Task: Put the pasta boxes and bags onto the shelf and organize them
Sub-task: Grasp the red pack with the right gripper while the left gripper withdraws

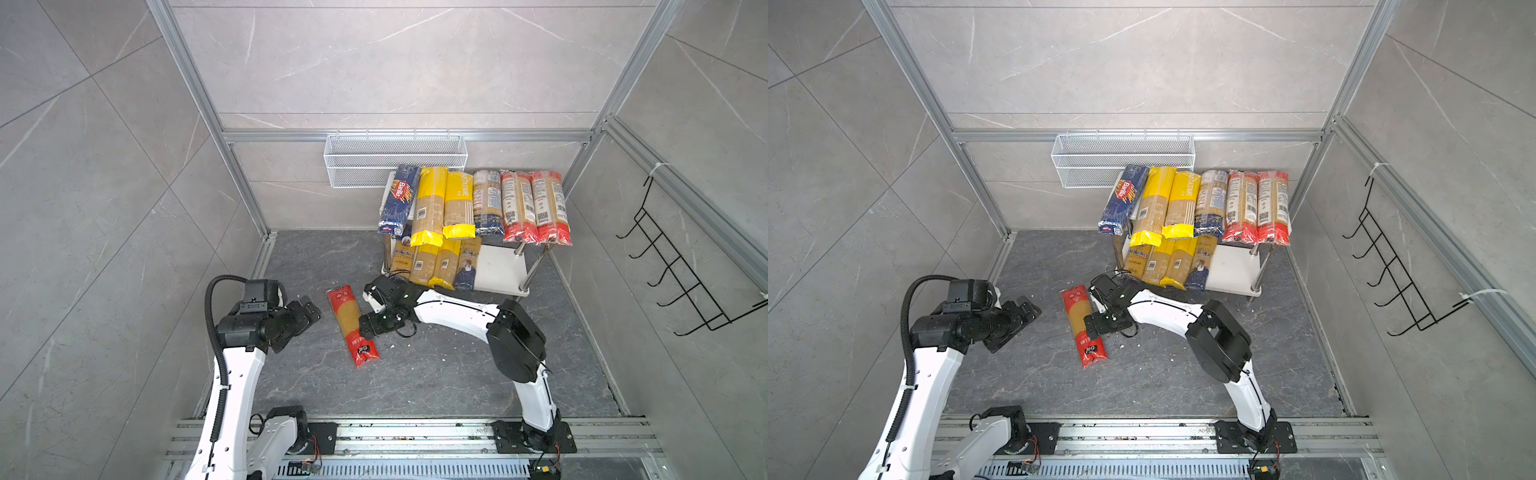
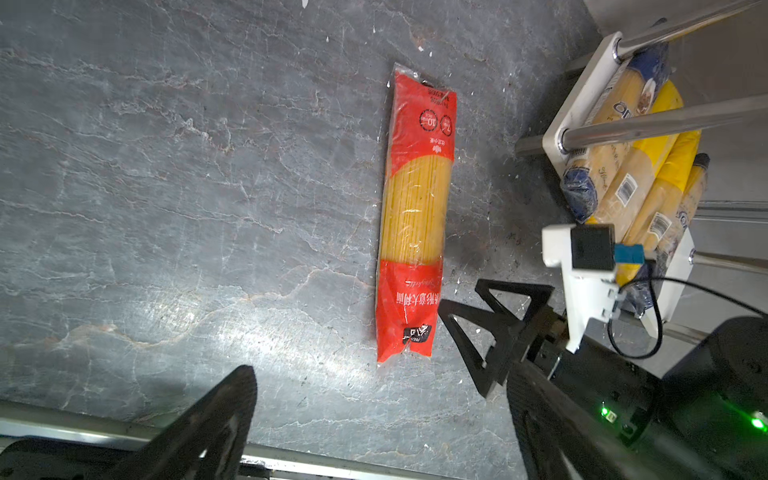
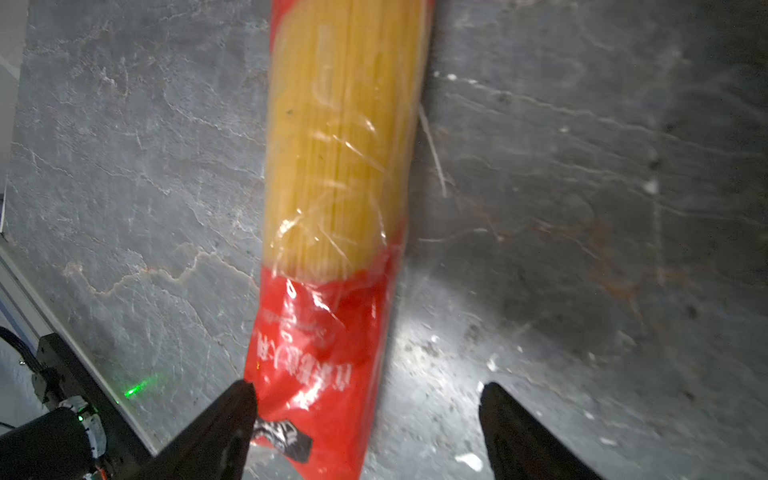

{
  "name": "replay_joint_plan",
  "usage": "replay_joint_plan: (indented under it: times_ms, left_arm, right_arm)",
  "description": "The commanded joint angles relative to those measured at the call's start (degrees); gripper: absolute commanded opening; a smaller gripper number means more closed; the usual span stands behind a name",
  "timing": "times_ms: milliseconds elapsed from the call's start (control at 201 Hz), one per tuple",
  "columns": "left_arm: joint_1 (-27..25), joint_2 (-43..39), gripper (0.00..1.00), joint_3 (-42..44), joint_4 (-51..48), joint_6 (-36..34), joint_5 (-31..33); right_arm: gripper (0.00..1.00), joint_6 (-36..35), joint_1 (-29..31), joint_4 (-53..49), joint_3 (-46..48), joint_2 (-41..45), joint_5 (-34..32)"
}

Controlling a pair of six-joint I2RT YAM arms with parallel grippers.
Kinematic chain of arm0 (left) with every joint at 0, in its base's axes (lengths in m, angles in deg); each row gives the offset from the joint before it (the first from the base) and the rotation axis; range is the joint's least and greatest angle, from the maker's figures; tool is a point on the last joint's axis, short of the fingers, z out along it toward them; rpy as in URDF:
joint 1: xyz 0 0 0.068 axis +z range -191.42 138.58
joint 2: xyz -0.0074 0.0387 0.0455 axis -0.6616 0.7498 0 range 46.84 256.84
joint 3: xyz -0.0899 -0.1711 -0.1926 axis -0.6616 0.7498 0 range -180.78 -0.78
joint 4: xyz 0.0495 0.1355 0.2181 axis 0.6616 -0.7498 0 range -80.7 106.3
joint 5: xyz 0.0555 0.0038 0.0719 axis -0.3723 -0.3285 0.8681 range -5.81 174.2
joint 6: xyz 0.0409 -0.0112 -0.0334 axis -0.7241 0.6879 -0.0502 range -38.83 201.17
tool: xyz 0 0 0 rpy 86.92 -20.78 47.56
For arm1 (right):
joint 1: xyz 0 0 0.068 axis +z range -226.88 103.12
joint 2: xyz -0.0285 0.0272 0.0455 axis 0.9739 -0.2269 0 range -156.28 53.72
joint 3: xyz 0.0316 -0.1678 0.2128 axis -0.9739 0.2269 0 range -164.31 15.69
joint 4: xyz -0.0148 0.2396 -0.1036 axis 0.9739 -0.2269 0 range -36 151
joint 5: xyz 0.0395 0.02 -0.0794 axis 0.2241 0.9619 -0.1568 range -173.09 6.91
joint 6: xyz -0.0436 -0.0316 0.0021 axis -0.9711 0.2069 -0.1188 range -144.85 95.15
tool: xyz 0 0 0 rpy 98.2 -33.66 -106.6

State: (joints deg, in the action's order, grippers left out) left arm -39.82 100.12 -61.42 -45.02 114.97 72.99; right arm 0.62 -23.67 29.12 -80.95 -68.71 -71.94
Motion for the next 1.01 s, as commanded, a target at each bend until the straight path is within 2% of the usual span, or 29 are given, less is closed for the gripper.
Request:
replay_joint_plan:
  times_ms: [0,154,314,543,737,856,876,916,1000]
  left_arm:
    - [0.2,-1.6,0.97,0.4,-1.7,-1.5,-1.3]
    - [0.1,-1.9,0.97,-0.3,-1.8,-2.2,-1.8]
    - [-1.0,-2.5,0.97,-0.4,-1.9,-3.0,-0.9]
    - [-1.5,-2.2,0.97,-1.8,-1.7,-3.7,0.1]
    - [-1.5,-1.8,0.97,-3.0,-1.6,-3.4,0.4]
    - [-1.5,-1.3,0.97,-3.7,-1.5,-3.4,0.7]
    - [-1.5,-1.2,0.97,-3.8,-1.6,-3.3,0.7]
    - [-1.6,-1.0,0.97,-4.0,-1.6,-3.3,0.8]
    - [-1.5,-0.5,0.97,-4.5,-1.5,-3.3,0.9]
  right_arm:
    - [0.88,0.2,1.3,-2.1,-8.3,-6.3,0.3]
    - [0.88,0.1,2.8,-5.9,-18.2,-13.2,-1.7]
    - [0.88,0.5,4.5,-13.1,-26.7,-19.3,-9.8]
    - [0.87,1.3,6.1,-17.9,-28.0,-20.3,-21.9]
    - [0.87,0.7,6.1,-19.6,-29.2,-21.8,-21.9]
    - [0.84,1.0,6.1,-22.6,-32.2,-24.3,-21.4]
    - [0.82,1.1,6.1,-22.9,-32.4,-24.3,-21.2]
    - [0.72,1.1,6.1,-23.1,-32.2,-24.3,-20.4]
    - [0.39,1.7,6.0,-21.2,-28.4,-23.2,-18.4]
